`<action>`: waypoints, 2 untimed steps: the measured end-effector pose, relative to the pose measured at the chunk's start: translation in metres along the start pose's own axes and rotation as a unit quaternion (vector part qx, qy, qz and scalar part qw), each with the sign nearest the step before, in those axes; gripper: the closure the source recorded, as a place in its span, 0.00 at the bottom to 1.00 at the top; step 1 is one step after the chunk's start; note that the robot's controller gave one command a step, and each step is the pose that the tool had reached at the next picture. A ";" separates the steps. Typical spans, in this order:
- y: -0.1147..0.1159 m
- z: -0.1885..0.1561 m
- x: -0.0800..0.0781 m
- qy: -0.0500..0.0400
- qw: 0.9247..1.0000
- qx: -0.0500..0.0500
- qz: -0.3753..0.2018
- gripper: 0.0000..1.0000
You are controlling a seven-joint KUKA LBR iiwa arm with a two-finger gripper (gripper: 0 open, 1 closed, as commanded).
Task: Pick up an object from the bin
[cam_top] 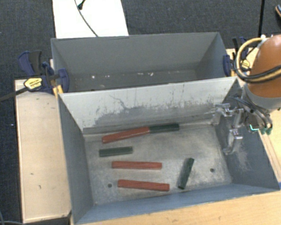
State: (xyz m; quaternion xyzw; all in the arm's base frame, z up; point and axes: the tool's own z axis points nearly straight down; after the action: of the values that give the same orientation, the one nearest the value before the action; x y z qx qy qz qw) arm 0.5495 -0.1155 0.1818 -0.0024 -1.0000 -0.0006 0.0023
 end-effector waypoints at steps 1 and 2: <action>0.049 0.113 0.025 -0.001 0.969 0.000 -0.246 0.00; 0.086 0.111 0.046 -0.002 0.974 -0.001 -0.227 0.00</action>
Offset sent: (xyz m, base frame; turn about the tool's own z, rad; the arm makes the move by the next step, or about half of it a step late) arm -0.0247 0.0480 -0.1118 -0.4978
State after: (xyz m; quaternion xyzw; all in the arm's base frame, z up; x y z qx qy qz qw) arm 0.5033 -0.0292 0.0713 0.2249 -0.9744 -0.0017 0.0003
